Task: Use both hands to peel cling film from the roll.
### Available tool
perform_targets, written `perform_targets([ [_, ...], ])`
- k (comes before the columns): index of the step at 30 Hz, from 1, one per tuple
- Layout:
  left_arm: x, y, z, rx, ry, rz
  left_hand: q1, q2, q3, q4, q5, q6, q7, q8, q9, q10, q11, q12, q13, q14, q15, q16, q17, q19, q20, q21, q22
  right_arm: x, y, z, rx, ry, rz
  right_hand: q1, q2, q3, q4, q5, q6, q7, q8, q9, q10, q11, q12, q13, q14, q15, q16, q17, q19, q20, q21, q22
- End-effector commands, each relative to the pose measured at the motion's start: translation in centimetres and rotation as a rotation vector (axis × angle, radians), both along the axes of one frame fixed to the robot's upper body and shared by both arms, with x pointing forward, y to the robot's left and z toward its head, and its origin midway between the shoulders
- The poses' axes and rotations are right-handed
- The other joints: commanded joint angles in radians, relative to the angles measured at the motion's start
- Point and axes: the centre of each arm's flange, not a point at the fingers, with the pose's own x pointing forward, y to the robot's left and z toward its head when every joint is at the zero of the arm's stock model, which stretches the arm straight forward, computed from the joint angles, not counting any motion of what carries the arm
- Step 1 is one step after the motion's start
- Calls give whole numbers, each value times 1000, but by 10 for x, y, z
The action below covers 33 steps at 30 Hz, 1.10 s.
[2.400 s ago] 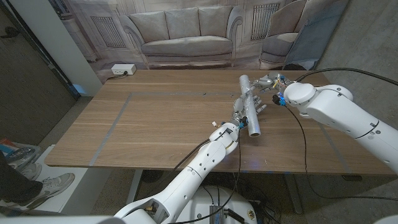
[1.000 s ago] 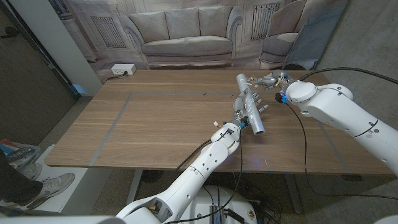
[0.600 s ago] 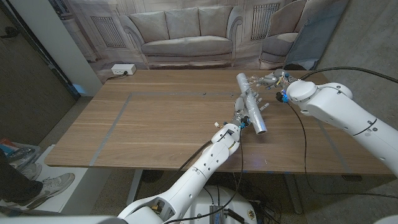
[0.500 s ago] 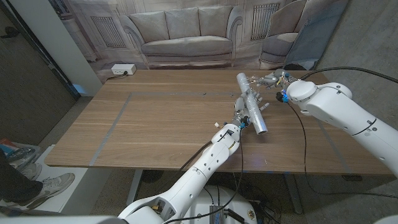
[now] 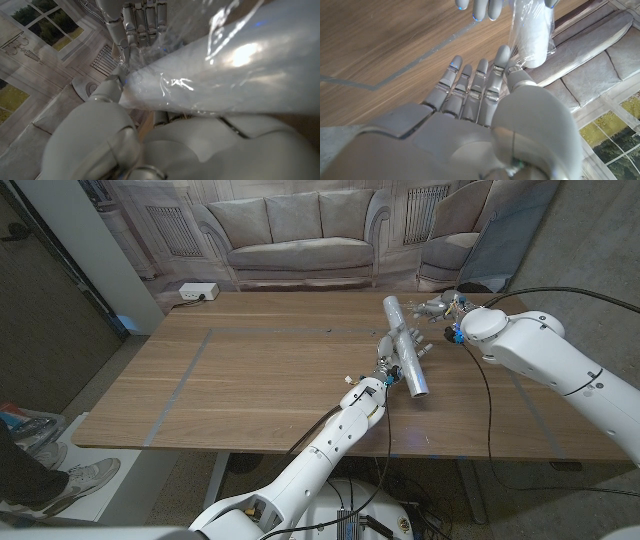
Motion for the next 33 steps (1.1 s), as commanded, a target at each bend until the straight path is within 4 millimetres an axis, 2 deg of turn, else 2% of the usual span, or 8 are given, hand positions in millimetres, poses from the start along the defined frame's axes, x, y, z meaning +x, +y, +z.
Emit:
perform_targets([
  [1, 2, -4, -1, -117, -55, -60, -28, -8, -7, 17, 10, -131, 27, -65, -27, -56, 60, -26, -5, -68, 8, -5, -3, -32, 44, -19, 2, -1, 0, 6, 8, -6, -8, 10, 2, -6, -1, 2, 3, 8, 10, 5, 11, 1, -2, 2, 5, -7, 8, 3, 0, -8, 6, 2],
  [6, 4, 0, 0, -79, -65, -49, -5, 37, 45, 7, 47, -92, 56, -89, -76, -35, 70, -30, -15, -69, 16, 8, -13, -34, 56, -23, -1, 0, 1, 8, -1, -13, -3, 11, 3, -8, 0, 2, 4, 6, 13, 8, 14, -1, -2, 2, 5, -8, 7, 2, -1, -8, 8, 2],
  [9, 4, 1, 1, -67, -72, -44, 35, 37, 102, -34, 86, -54, 35, -104, -112, -13, 51, -32, -21, -48, 0, 16, -25, -24, 49, -25, -7, 0, 1, 9, 3, -12, -3, 12, 3, -9, 1, 2, 5, 7, 14, 10, 12, -1, -4, 2, 5, -8, 6, 2, -1, -8, 9, 2],
  [11, 4, 3, 2, -40, -84, -46, 39, 34, 112, -40, 93, -49, 29, -108, -119, -7, 47, -32, -22, -45, -7, 16, -27, -20, 46, -25, -8, 0, 2, 9, 2, -12, -1, 13, 3, -9, 1, 2, 3, 10, 15, 11, 12, -1, -5, 2, 6, -8, 6, 1, -1, -8, 10, 2],
  [14, 4, 5, 3, -21, -91, -23, -118, -86, -1, 29, 20, -17, -4, -128, -149, -11, 27, -36, -18, -56, -22, 18, -13, -29, 41, -28, 1, 1, 2, 9, 1, -12, 2, 13, 3, -11, 2, 2, 1, 10, 16, 13, 14, -1, -5, 2, 6, -9, 5, 1, -1, -8, 10, 2],
  [17, 4, 6, 4, 3, -90, -9, -183, -178, -75, 35, 6, -41, -22, -144, -150, -26, 7, -39, -16, -69, -28, 12, -12, -28, 41, -29, 1, 1, 3, 9, 1, -13, 2, 15, 3, -11, 2, 2, 1, 9, 17, 15, 15, -1, -6, 2, 7, -9, 4, 0, -1, -8, 12, 2],
  [20, 6, 7, 4, 30, -98, -21, -209, -225, -119, 26, 11, -50, -22, -152, -152, -36, 2, -42, -15, -81, -28, 6, -15, -23, 43, -29, 0, 2, 3, 9, 9, -10, 0, 15, 4, -12, 3, 2, 0, 9, 18, 16, 15, -2, -6, 2, 8, -8, 4, -1, -2, -8, 13, 2],
  [33, 7, 7, 4, -34, -116, -68, -199, -227, -197, -28, 28, -82, -19, -172, -159, -65, 6, -52, -15, -93, -31, 2, -27, -2, 31, -29, -3, 4, 5, 12, 4, -12, -2, 16, 4, -13, 5, 3, 1, 8, 22, 21, 21, -2, -8, 2, 9, -8, 0, -4, -3, -8, 16, 2],
])
